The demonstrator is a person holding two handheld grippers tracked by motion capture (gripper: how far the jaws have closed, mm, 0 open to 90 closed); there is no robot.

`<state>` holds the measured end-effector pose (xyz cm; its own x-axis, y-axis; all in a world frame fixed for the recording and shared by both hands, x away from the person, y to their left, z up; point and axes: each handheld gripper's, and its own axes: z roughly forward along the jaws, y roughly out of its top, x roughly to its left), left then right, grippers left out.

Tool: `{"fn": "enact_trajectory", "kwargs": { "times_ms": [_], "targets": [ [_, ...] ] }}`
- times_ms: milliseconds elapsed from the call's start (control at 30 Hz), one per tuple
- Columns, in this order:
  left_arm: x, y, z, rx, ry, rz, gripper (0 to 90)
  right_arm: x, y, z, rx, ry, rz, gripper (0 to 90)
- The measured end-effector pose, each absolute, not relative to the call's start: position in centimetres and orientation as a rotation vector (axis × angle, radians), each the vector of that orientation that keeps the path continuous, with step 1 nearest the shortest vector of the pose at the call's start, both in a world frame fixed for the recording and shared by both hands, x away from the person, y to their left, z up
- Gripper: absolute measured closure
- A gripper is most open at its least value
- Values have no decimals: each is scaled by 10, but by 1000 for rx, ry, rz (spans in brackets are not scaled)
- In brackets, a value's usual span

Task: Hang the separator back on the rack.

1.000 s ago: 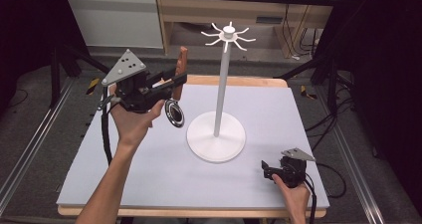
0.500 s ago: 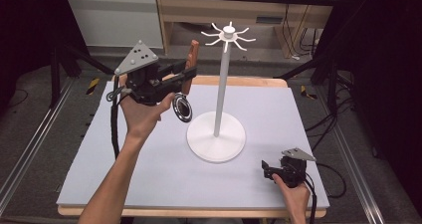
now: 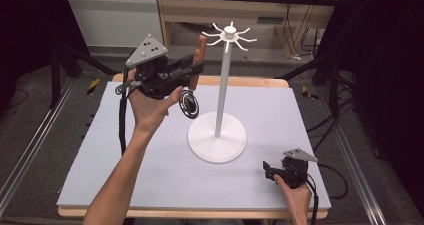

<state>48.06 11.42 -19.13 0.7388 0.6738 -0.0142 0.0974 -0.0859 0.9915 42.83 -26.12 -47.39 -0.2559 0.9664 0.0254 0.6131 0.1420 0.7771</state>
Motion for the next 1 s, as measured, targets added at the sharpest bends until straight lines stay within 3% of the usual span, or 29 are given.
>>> {"fn": "enact_trajectory", "kwargs": {
  "times_ms": [1000],
  "targets": [
    [493, 97, -198, 1640, 631, 513, 672, 428, -262, -474, 1507, 1935, 945, 67]
  ]
}}
